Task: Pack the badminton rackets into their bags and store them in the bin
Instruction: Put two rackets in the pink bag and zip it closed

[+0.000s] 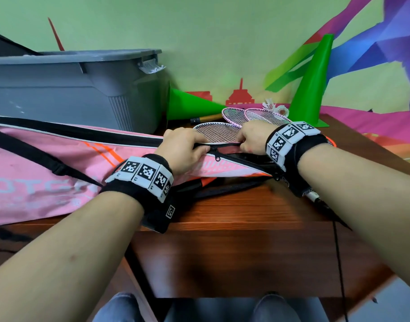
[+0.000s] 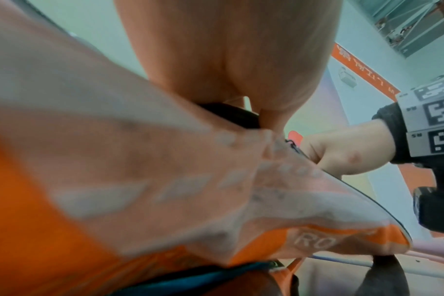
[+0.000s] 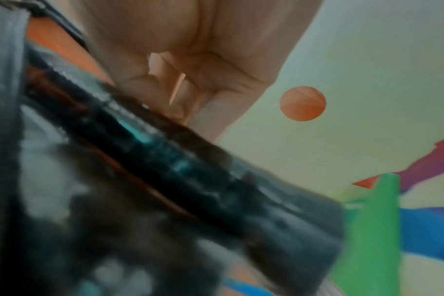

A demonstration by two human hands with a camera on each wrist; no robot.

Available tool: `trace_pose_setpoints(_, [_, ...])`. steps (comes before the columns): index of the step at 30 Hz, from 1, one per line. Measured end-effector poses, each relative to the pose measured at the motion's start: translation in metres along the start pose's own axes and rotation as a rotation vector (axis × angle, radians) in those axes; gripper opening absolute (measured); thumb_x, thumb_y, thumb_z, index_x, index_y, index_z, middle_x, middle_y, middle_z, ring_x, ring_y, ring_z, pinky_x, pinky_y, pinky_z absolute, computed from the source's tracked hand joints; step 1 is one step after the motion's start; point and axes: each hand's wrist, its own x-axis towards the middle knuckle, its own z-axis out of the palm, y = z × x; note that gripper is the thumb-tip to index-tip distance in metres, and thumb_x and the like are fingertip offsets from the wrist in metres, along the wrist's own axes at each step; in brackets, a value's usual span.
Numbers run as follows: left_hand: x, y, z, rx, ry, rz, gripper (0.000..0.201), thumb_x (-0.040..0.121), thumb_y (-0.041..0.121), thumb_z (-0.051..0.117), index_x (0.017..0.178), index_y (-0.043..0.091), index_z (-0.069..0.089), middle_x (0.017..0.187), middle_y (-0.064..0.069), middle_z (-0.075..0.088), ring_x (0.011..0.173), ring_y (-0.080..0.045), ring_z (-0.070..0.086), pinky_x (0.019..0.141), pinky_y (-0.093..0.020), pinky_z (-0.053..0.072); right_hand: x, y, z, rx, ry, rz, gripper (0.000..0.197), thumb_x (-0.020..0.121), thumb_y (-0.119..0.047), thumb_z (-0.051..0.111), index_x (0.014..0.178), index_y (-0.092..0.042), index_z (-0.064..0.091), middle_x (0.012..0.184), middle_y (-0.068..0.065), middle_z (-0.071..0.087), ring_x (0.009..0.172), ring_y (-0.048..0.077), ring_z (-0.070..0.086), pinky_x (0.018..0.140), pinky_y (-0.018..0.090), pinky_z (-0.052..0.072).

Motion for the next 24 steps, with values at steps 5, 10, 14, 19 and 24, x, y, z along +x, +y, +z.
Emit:
trace_pose_setpoints(5, [-0.008,-0.003,-0.004,0.022,0.032,0.0,0.02,0.092,0.032,0.054,0.1,0.023,0.07,0.1,0.002,0.063,0.104,-0.026,0.051,0.083,-0.036,0.031,-0.008,0.021,0.002,0.13,0.009,0.107,0.017,0.085,-0.012,0.06,0.095,-0.013,0.074,0.095,0.007,0.071,0.08,0.018,0.058,0.072,0.022,0.044])
trace_pose_setpoints(10, [-0.013,0.005,-0.003,0.095,0.088,-0.029,0.02,0.092,0.031,0.052,0.099,0.024,0.069,0.101,0.003,0.063,0.101,-0.026,0.05,0.079,-0.034,0.027,-0.011,0.015,0.001,0.23,-0.017,0.122,0.024,0.083,-0.031,0.07,0.088,-0.009,0.075,0.073,0.006,0.063,0.071,0.018,0.055,0.054,0.019,0.038])
trace_pose_setpoints(14, [-0.017,0.013,0.003,0.118,0.128,-0.023,0.03,0.089,0.034,0.045,0.095,0.022,0.07,0.097,0.003,0.063,0.098,-0.027,0.05,0.073,-0.031,0.019,-0.013,0.006,0.003,0.175,-0.061,0.136,0.043,0.077,-0.043,0.072,0.084,-0.001,0.073,0.071,0.011,0.06,0.067,0.022,0.053,0.058,0.023,0.038])
trace_pose_setpoints(19, [-0.018,0.016,0.003,0.077,0.077,0.018,0.021,0.091,0.031,0.055,0.102,0.022,0.071,0.103,0.004,0.064,0.1,-0.026,0.05,0.076,-0.032,0.021,-0.007,-0.001,0.017,-0.021,-0.055,0.157,0.05,0.079,-0.053,0.064,0.063,-0.006,0.058,0.055,0.004,0.048,0.061,0.025,0.051,0.055,0.025,0.037])
trace_pose_setpoints(24, [-0.016,0.017,0.001,0.07,0.051,0.05,0.022,0.092,0.033,0.054,0.102,0.024,0.071,0.102,0.003,0.064,0.101,-0.026,0.05,0.076,-0.032,0.022,-0.005,0.012,0.021,-0.043,-0.081,0.283,0.038,0.08,-0.045,0.061,0.089,-0.008,0.062,0.084,0.01,0.058,0.079,0.027,0.054,0.067,0.027,0.041])
